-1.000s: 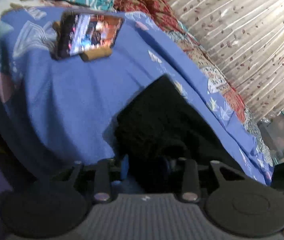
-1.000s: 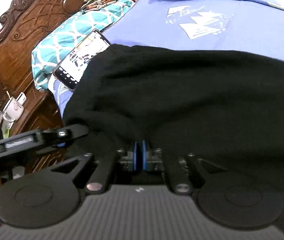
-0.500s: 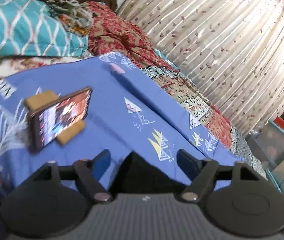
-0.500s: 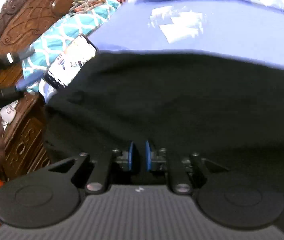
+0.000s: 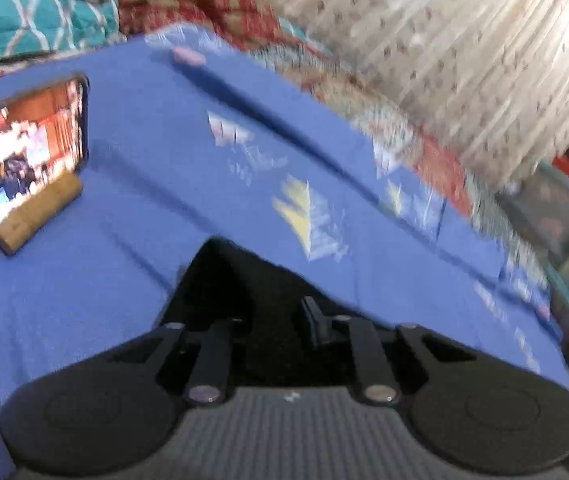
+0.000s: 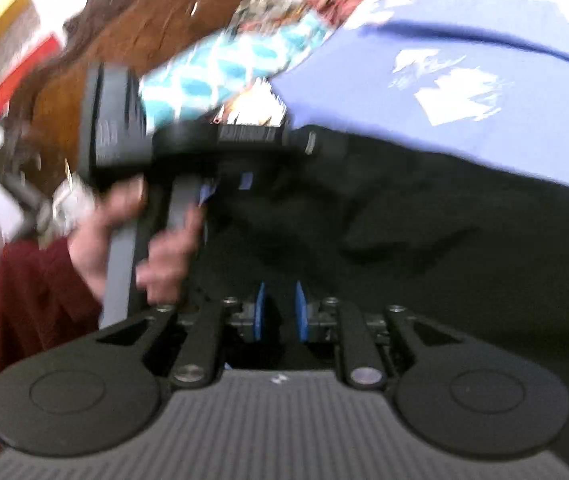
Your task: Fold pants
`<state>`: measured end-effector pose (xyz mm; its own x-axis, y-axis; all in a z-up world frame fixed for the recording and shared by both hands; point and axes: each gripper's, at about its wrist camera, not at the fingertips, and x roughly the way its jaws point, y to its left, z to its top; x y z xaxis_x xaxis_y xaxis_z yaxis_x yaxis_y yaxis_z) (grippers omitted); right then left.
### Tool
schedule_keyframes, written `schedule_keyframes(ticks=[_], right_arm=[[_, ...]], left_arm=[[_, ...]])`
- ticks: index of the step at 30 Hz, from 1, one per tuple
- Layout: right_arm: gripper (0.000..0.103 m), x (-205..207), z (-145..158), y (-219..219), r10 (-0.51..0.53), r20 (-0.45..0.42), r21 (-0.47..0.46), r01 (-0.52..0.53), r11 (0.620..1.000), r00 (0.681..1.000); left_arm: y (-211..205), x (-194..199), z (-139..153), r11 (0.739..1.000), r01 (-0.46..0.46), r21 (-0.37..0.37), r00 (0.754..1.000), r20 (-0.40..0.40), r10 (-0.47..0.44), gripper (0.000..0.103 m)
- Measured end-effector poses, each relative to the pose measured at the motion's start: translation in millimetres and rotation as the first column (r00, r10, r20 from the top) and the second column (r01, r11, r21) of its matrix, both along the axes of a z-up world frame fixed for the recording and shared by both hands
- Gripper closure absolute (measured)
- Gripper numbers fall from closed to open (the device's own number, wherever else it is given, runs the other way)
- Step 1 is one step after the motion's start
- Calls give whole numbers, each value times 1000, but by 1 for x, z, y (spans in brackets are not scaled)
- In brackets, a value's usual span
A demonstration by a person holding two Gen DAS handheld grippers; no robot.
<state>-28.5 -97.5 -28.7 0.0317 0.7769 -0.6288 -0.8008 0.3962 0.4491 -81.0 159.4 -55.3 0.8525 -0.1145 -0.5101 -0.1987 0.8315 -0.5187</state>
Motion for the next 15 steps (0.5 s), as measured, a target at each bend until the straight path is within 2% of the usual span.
schedule_keyframes(ticks=[2,4,6,7,9,10,12,13,15], right_arm=[[87,-3,-12,21,30,36,-90,-26,996,999],[89,2,-14,30,30,37,-80,-27,996,999],[89,7,-12,40,28,49,-73,-25,997,998],[90,9,-13,46,28,55,-75,-24,997,998],[89,12,-19,52,29,51,-80,-25,996,998],[89,14,-19,52,28,45,-74,-25,997,999],[86,18,-14,48,36,24,-52,-35,998,999],[86,20,-11,41,37,26,-38,-36,999,999],[82,24,-5,26,16,55,-10,-16,1000,998]], left_arm=[[-6,-10,18,998,-24,65,995,96,18,95],[-10,-18,33,993,-55,103,986,164,38,95],[-9,-17,33,992,-73,103,986,158,56,95],[-7,-13,28,992,-78,103,990,128,65,94],[-3,-5,9,990,-105,92,994,7,105,83],[-3,-6,3,991,-111,78,993,-19,113,76],[-1,-16,0,989,-133,70,991,-25,135,57],[-1,-22,2,985,-152,81,988,-24,154,44],[2,-36,8,981,-172,88,985,-4,173,41]])
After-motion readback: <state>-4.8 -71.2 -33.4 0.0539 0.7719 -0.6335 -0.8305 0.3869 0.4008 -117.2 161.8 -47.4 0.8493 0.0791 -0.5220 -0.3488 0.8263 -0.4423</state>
